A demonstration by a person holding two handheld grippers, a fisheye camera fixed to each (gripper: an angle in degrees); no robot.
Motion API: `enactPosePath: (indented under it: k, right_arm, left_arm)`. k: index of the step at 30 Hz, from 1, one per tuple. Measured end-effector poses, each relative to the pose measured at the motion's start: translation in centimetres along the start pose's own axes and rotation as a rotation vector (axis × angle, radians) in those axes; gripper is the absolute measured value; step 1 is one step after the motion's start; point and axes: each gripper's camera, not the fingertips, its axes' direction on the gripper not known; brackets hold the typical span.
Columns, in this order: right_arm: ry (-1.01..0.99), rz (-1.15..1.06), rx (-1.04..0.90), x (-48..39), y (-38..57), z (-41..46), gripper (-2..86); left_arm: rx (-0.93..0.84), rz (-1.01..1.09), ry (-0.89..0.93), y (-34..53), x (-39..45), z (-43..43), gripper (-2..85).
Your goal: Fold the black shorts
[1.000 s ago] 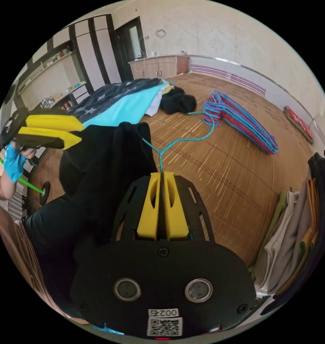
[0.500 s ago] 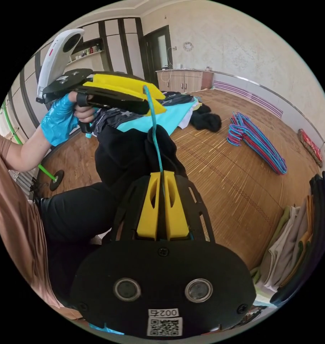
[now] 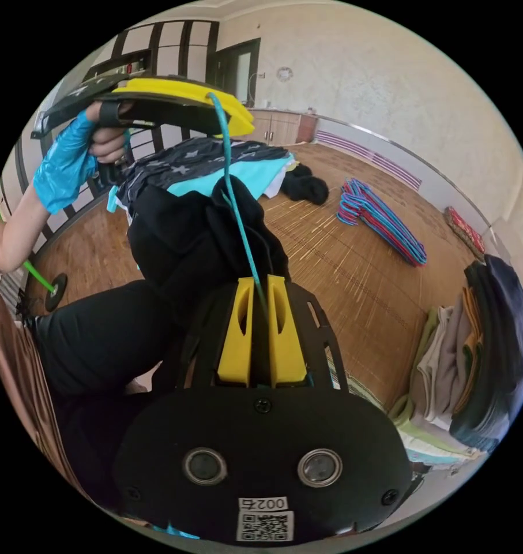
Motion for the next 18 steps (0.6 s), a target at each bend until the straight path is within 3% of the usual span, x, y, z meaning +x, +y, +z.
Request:
enactPosePath:
  k: [11,18]
  right_arm:
    - [0.264,-0.119,0.153,-1.6,-1.6,-8.7,5.0]
    - [0.214,-0.068,0.14,-1.0,-0.7,-9.0,6.3]
  left_arm:
    - [0.162,-0.028,-0.08,-2.4,-1.5,-8.3,4.9]
    - [0.123,-0.042,-0.079,-2.9,-1.4,-8.5,4.7]
